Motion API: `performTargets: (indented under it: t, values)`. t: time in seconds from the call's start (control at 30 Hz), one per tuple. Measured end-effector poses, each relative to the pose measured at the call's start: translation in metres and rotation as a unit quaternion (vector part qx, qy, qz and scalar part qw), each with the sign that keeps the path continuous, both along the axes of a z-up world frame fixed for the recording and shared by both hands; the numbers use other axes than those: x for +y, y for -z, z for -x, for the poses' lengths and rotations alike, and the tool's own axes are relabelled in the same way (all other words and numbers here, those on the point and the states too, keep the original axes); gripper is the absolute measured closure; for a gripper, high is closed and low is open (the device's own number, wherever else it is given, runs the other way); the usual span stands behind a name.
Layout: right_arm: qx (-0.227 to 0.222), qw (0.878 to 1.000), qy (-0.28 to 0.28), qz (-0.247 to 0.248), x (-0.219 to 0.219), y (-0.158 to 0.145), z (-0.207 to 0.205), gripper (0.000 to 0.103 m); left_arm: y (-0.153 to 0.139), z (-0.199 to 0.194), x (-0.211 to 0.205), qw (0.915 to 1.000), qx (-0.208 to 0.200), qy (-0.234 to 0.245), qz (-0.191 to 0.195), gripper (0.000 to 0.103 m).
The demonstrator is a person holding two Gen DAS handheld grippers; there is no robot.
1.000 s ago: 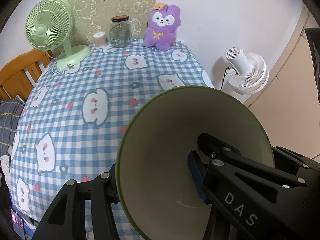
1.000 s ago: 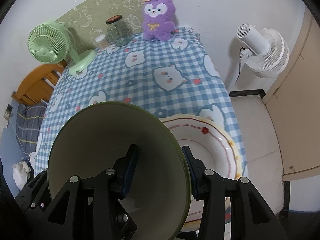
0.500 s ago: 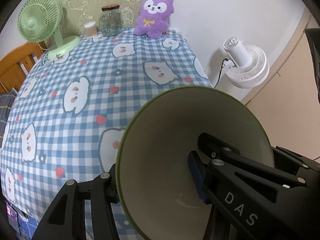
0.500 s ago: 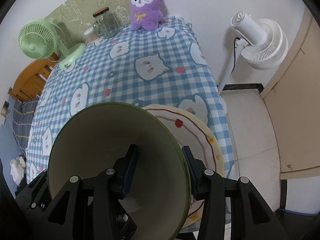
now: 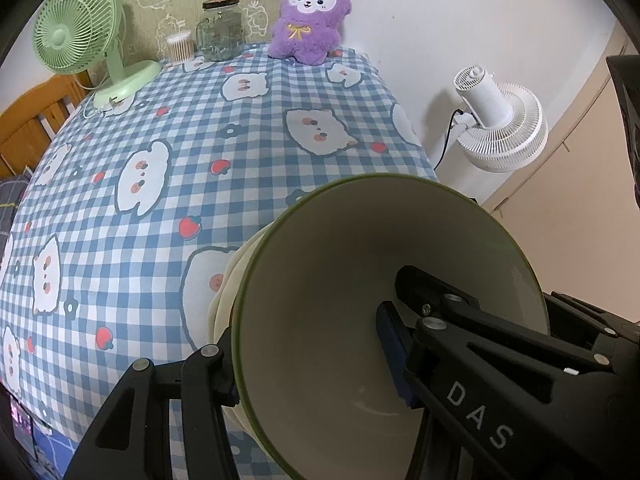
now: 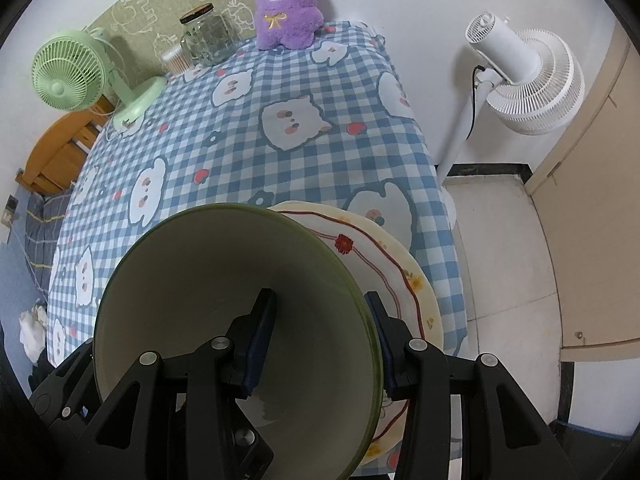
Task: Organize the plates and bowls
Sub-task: 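Lower the nested bowls onto the plate stack and open both tools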
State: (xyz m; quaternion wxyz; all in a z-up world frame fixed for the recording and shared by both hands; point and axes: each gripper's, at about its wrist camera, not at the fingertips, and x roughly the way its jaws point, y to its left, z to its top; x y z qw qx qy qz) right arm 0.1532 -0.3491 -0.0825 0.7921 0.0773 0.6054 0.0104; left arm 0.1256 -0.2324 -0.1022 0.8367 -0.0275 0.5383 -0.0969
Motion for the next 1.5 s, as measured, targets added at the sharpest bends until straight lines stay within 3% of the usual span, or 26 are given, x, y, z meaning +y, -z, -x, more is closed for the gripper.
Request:
performTargets:
  t: [0.37, 0.47, 0.5, 0.57, 0.77, 1.07, 1.5]
  values:
    - [-0.015, 1.000, -0.005, 0.000, 0.000, -0.002, 0.003, 0.050, 0.001, 0.003, 0.000, 1.0000, -0.006, -0.003, -0.002, 0.048]
    - [-0.030, 0.999, -0.004, 0.018, 0.000, -0.007, 0.003, 0.037, -0.003, 0.004, 0.002, 0.9998, -0.016, -0.007, -0.005, 0.045]
    - [-0.031, 0.999, -0.004, 0.013, -0.002, -0.008, 0.002, 0.029, -0.004, 0.003, 0.003, 0.9998, -0.018, -0.009, -0.005, 0.039]
    - [-0.035, 0.999, -0.004, 0.005, -0.003, -0.012, 0.003, 0.022, -0.005, 0.002, 0.005, 0.9997, -0.019, -0.015, -0.006, 0.029]
    - [-0.051, 0.998, -0.023, 0.009, 0.005, -0.025, 0.007, 0.020, -0.013, 0.003, 0.008, 0.9993, -0.026, -0.018, -0.018, 0.022]
    - [-0.096, 0.995, -0.010, 0.018, 0.019, -0.060, 0.011, 0.013, -0.043, 0.008, 0.019, 0.9969, -0.070, -0.018, -0.030, 0.016]
    - [-0.154, 0.987, 0.023, 0.039, 0.063, -0.112, 0.031, 0.013, -0.087, 0.025, 0.078, 0.9876, -0.140, -0.040, -0.060, 0.013]
